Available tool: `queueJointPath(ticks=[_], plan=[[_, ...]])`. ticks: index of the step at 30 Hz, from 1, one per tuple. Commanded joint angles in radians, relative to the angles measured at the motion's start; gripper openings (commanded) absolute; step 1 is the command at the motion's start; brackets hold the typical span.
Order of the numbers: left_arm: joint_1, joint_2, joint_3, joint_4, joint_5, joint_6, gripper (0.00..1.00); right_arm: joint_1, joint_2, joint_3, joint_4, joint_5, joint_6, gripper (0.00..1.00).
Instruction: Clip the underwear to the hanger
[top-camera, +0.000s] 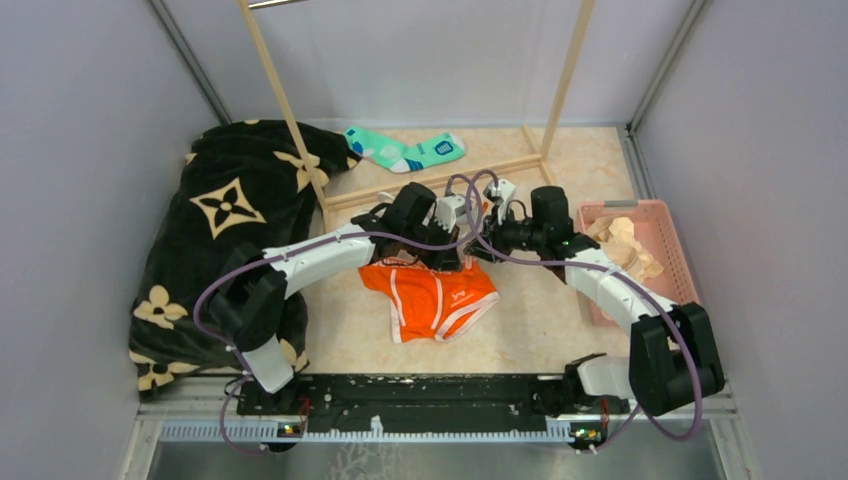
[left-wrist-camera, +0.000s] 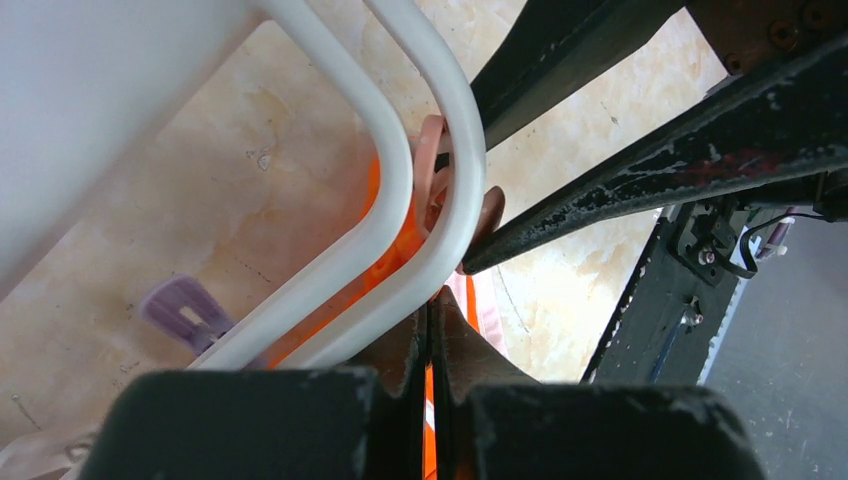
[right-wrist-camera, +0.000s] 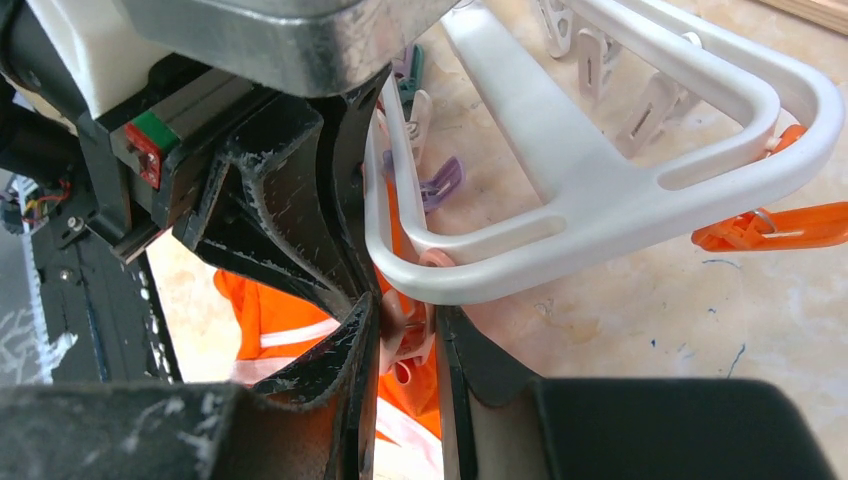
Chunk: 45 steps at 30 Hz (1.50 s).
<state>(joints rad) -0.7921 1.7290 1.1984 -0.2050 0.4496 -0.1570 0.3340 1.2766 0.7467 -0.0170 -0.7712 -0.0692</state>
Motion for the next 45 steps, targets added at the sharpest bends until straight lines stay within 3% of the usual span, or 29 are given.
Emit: queueJointPath(ticks=[1,18,29,37,41,45], plan=[[0.001,0.001,0.038,0.026,-0.006,0.011,0.0,0.028,-0.068,0.018,-0.014,-0.057,-0.064,0.0],[0.001,-0.001,0.039,0.029,-0.003,0.014,0.0,0.028,-0.048,0.024,-0.02,-0.089,-0.077,0.0],[0.001,0.004,0.042,0.028,-0.003,0.015,0.0,0.028,-0.052,0.022,-0.014,-0.104,-0.066,0.45],[0.001,0.005,0.044,0.024,-0.009,0.018,0.0,0.027,-0.058,0.026,-0.02,-0.088,-0.062,0.66],[0.001,-0.002,0.041,0.019,-0.009,0.027,0.0,0.028,-0.071,0.028,-0.028,0.003,-0.035,0.73],[0.001,-0.012,0.034,0.019,-0.006,0.035,0.15,0.028,-0.076,0.027,-0.036,0.131,0.026,0.78]])
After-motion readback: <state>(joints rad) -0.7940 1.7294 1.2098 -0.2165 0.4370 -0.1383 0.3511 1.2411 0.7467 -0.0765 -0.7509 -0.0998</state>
